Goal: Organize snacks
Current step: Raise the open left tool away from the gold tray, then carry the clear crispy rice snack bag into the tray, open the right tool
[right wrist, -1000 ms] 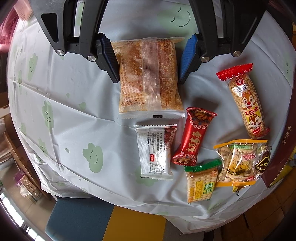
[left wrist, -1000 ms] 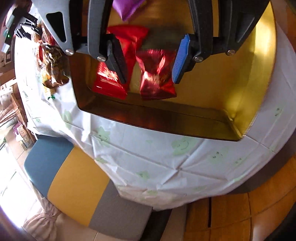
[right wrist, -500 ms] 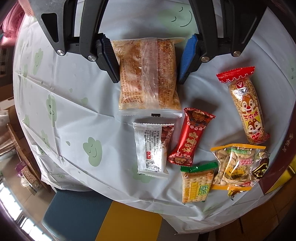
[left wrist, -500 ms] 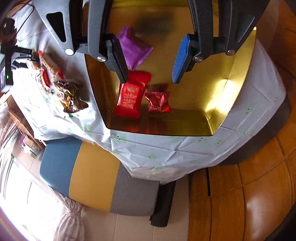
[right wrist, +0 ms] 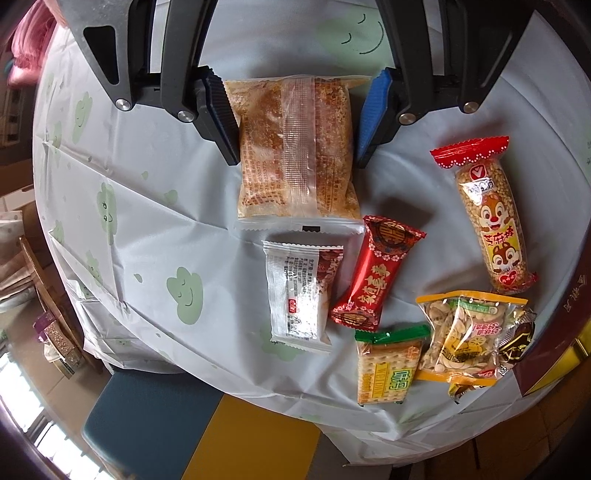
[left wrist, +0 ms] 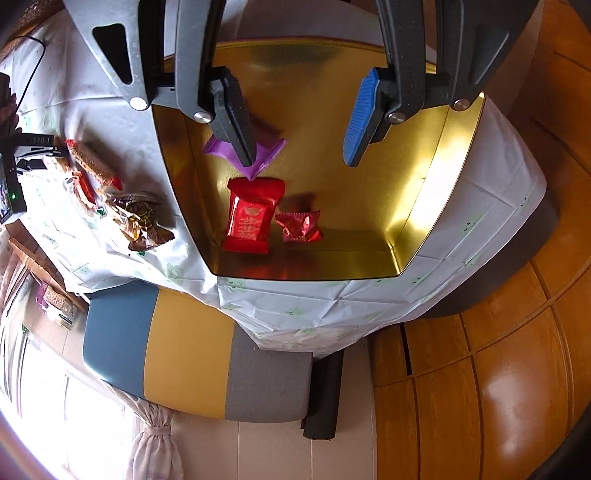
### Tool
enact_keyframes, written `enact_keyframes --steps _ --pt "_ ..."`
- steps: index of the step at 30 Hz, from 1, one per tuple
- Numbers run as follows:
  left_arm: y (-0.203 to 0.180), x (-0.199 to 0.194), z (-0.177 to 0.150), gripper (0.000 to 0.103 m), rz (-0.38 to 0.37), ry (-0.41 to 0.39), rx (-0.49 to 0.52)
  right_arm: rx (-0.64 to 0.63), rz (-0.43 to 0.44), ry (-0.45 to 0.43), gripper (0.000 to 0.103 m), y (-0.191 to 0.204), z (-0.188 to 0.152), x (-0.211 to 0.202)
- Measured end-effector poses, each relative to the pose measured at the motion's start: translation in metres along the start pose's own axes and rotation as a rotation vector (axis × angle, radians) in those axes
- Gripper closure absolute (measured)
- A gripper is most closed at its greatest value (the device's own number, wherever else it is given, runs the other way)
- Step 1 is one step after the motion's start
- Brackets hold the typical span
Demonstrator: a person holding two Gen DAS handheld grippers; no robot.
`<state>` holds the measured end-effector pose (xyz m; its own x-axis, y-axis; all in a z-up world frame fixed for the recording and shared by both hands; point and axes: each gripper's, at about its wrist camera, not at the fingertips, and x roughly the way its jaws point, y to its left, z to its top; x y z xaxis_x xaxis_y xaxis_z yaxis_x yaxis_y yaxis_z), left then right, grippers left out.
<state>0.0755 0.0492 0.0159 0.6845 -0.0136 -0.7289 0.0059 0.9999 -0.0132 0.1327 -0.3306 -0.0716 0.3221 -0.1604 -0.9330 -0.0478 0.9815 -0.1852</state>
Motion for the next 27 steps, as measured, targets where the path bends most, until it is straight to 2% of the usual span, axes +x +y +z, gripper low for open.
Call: enact_keyframes --steps 11,20,27 --pt "0.017 -0.009 -0.012 0.053 0.042 -0.025 -0.009 0.024 0.011 0.008 0.043 -0.004 -0.002 0.002" --pt "0.033 -0.009 -0.014 0.053 0.048 -0.028 -0.034 0.055 0.028 0.089 0.043 -0.006 0.001 -0.005" --pt "0.041 -0.007 -0.014 0.053 0.054 -0.029 -0.050 0.074 0.065 0.048 0.043 0.001 -0.003 -0.029"
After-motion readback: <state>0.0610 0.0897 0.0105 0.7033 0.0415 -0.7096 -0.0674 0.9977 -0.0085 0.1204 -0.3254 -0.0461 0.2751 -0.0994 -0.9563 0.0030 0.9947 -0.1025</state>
